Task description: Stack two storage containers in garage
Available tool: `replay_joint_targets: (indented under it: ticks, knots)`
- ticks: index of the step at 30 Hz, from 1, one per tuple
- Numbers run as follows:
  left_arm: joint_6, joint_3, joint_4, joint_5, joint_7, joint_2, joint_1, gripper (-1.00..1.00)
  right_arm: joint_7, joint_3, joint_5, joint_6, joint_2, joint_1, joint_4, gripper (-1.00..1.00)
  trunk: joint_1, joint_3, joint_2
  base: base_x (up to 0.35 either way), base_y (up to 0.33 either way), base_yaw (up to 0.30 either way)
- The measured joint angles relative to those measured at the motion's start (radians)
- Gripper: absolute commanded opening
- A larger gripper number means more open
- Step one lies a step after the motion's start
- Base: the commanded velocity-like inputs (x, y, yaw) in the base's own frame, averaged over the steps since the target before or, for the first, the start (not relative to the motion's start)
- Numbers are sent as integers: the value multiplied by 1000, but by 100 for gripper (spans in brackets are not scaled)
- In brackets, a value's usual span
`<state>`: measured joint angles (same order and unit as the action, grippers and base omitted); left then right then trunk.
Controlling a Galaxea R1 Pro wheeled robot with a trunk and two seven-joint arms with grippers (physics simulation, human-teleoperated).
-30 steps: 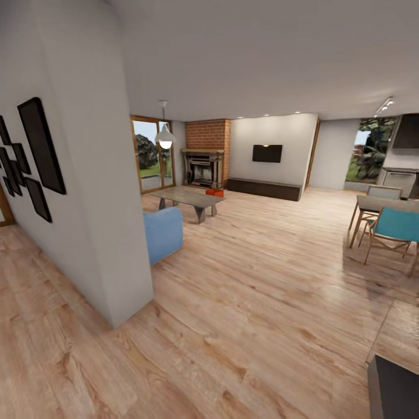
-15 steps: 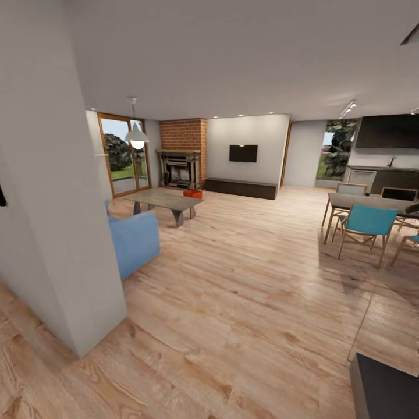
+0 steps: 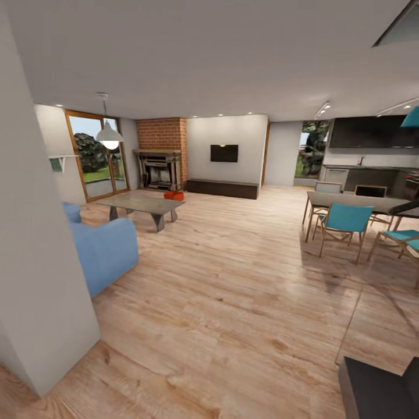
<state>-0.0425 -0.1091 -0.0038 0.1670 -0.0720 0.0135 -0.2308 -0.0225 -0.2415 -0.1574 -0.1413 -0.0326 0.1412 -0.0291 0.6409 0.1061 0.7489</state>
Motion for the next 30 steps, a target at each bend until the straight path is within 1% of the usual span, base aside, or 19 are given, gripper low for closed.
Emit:
replay_joint_targets:
  ticks: [30]
  knots:
    - [0,0,0,0,0,0,0,100,0,0,0,0,0,0,0,100,0,0,0,334,0,0]
